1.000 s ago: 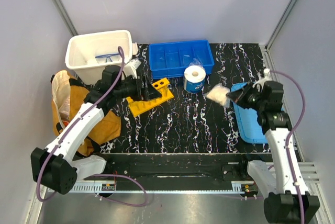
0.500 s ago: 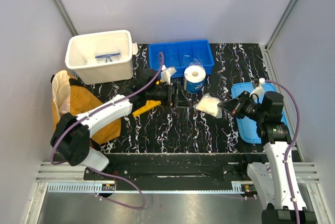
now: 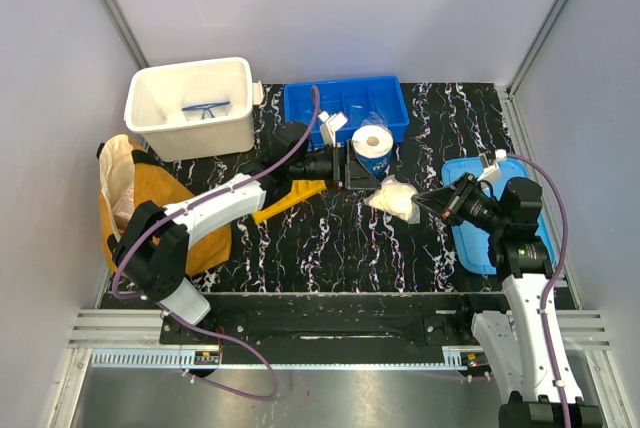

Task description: Organize the chemistry lab equipment

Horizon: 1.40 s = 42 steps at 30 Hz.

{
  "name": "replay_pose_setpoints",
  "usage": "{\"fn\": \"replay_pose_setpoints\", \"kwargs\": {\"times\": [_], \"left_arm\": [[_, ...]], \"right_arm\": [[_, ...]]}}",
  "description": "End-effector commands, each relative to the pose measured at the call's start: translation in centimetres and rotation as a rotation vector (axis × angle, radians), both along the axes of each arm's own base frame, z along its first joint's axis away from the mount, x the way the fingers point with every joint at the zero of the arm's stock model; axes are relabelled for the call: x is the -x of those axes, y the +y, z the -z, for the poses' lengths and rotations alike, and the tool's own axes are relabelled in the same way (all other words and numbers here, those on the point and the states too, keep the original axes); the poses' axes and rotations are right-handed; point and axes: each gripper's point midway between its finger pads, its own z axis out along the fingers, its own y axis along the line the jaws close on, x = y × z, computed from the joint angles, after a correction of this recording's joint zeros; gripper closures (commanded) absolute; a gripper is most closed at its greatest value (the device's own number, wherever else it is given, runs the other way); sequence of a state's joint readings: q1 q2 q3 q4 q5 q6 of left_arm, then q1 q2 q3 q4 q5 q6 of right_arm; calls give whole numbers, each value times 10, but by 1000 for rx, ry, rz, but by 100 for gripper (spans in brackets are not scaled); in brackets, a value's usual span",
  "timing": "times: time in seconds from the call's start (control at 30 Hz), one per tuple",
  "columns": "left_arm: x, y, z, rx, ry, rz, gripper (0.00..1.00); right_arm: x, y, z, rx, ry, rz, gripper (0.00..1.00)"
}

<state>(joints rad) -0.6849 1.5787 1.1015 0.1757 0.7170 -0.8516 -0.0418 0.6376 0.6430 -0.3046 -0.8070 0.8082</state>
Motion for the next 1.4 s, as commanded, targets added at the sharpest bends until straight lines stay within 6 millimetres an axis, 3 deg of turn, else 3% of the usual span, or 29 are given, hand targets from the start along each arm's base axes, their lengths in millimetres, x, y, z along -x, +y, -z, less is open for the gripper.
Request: {"fn": "replay_pose_setpoints", "kwargs": {"times": [0.0, 0.23, 0.37, 0.53, 0.67, 0.9, 1.03, 1.13, 1.23, 1.37], "left_arm": [[8, -14, -18, 111, -6, 73, 32], [10, -17, -6, 85, 5, 69, 47], [11, -17, -3, 77, 15, 70, 65], [13, -19, -8, 93, 22, 88, 80], [15, -18, -14, 98, 17, 96, 100], [-1, -2, -29, -2, -93, 1, 100], [-30, 29, -36, -159, -159, -157, 100], [-60, 65, -47, -229, -195, -304, 100], [-100, 116, -58, -332, -232, -479, 100], [-156, 209, -83, -503, -323, -806, 100]], "right_arm": [[-1, 4, -11, -27, -48, -26, 100], [-5, 4, -3, -36, -36, -26, 100], [-8, 3, 0, -27, -32, -15, 100], [-10, 3, 4, -25, -24, -15, 100], [-10, 3, 6, -24, -23, -14, 100], [-9, -2, 2, 1, -47, 22, 72], [-6, -3, 7, 40, -64, 14, 34], [-3, -5, 13, 62, -53, 19, 3], [0, -4, 17, 64, -52, 11, 0], [1, -6, 21, 88, -44, 12, 0]]}}
